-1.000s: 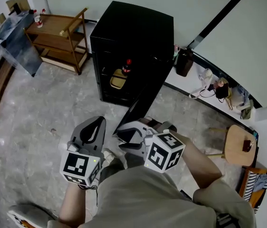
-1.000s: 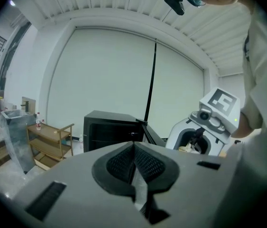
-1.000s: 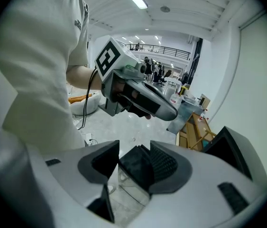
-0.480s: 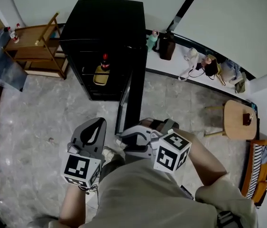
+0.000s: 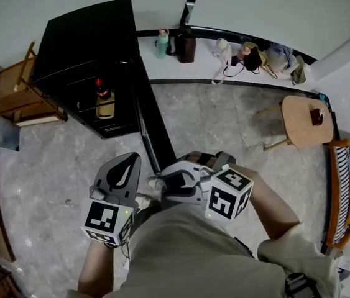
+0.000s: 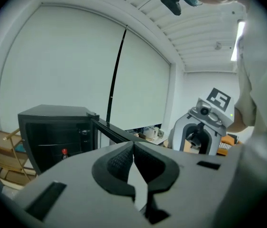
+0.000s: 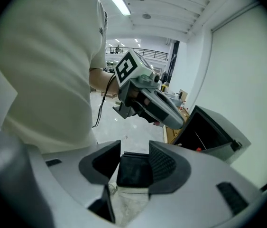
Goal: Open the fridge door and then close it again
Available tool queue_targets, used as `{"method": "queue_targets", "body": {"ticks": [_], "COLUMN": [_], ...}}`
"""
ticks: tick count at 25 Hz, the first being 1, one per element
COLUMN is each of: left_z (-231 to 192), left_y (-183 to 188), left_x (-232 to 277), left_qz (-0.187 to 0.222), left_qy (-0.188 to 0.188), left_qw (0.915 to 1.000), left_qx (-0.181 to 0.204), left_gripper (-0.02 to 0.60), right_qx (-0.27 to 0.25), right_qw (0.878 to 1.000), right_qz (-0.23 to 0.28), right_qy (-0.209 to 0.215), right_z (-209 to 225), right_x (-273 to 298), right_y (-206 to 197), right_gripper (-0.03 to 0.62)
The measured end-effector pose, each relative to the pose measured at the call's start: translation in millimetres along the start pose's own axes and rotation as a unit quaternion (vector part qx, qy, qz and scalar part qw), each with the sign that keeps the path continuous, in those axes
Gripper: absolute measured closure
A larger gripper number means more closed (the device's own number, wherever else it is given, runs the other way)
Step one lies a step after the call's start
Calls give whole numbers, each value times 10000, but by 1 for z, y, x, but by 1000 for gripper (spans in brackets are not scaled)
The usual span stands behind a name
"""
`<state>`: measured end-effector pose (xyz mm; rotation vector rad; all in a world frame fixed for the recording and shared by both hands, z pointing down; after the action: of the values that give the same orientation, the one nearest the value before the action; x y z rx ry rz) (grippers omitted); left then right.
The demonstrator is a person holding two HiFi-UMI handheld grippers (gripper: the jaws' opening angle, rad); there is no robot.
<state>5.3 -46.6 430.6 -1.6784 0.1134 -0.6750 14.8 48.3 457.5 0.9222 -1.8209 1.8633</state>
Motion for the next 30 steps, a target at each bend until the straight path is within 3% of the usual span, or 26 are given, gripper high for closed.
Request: {"method": "queue_targets", "body": {"ticks": [6,10,14,19,30], "left_z": [31,53,72,91,119], "left_y": [9,13,18,23,40], "left_x": [36,59,80,106,166], "left_qz": [-58,-106,-175,-244,-284], "left_qy": [-507,-793,-1029,-1296,-1745], "left_qw": [9986,9965,9941,9904,9820], "left_qx": [158,223,291,425,663], "left_gripper": [574,574,574,574,574], "right_qx": [502,891,1292,1721,2880], "right_qw": [9967,9872,9683,9434,8827], "right_qz": [70,150,259,206,410], "right_qy": [-637,-1316,-2121,-2829,-3690], "right_z": [2,8,19,32,61], "right_x": [-31,-56,-86,-118,-170], "right_y": [-30,-53,-76,-106,-163], "right_gripper": [419,418,472,473,402]}}
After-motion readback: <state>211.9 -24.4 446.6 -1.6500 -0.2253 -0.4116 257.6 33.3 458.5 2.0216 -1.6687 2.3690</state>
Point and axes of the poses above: the fingertips, and each gripper's own axes: x forward along the fingers, z to its right, y out of its top, the point moved 2 cm from there along -x, backward along the fingers, and after that the axes turned 12 degrees about y, right-handed, at the moved point
